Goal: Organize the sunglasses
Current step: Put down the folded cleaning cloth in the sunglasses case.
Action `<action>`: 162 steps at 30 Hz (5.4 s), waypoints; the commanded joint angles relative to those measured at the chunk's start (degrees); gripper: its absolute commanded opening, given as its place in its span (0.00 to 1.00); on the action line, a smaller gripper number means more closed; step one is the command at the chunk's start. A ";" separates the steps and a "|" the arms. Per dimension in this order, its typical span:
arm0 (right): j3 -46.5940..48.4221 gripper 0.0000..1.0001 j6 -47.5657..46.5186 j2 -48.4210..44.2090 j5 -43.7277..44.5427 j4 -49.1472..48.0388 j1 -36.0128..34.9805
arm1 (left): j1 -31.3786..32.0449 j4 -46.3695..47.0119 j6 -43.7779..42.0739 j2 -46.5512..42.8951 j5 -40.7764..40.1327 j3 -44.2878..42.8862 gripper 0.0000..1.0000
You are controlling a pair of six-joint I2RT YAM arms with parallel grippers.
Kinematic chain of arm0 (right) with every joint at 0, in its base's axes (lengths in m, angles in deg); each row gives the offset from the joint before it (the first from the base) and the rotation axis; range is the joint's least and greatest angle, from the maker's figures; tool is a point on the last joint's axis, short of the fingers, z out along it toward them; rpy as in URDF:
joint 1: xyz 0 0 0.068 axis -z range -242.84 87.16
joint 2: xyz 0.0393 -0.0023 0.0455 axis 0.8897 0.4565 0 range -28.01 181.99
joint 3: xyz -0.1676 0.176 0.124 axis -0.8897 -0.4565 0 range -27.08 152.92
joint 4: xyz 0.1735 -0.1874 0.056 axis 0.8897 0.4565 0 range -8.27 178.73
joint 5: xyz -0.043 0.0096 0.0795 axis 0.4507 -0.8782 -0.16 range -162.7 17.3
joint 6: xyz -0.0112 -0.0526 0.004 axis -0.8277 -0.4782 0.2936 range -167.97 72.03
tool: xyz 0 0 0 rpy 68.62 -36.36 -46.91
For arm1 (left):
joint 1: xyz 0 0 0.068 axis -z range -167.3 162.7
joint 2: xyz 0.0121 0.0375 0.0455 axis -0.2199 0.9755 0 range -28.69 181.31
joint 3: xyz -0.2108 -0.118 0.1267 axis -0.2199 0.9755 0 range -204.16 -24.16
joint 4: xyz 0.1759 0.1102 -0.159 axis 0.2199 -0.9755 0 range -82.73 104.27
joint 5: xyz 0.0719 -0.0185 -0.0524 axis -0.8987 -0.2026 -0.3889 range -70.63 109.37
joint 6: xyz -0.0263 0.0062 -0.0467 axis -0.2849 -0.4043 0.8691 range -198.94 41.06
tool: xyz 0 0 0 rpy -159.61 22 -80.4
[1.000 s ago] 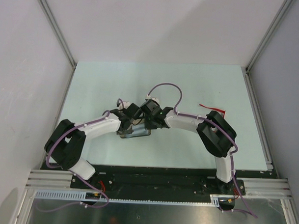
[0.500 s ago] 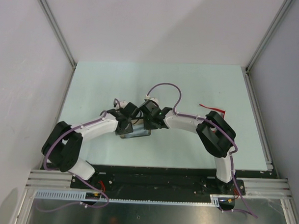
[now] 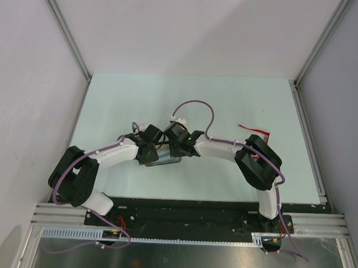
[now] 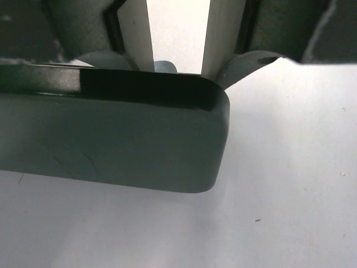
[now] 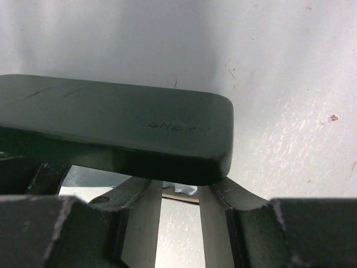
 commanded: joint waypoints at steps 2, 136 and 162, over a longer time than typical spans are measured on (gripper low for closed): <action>1.90 0.34 -1.01 -1.54 1.61 0.49 -0.91 | -1.35 3.62 2.54 -2.30 1.63 1.59 0.39; 14.55 0.06 -0.31 6.72 -3.75 16.22 0.58 | -2.23 2.57 -8.71 -1.17 -0.04 -1.92 0.00; 14.73 0.28 -1.27 1.63 0.21 16.49 -1.26 | -2.23 2.22 -8.36 -8.19 -0.04 -3.06 0.27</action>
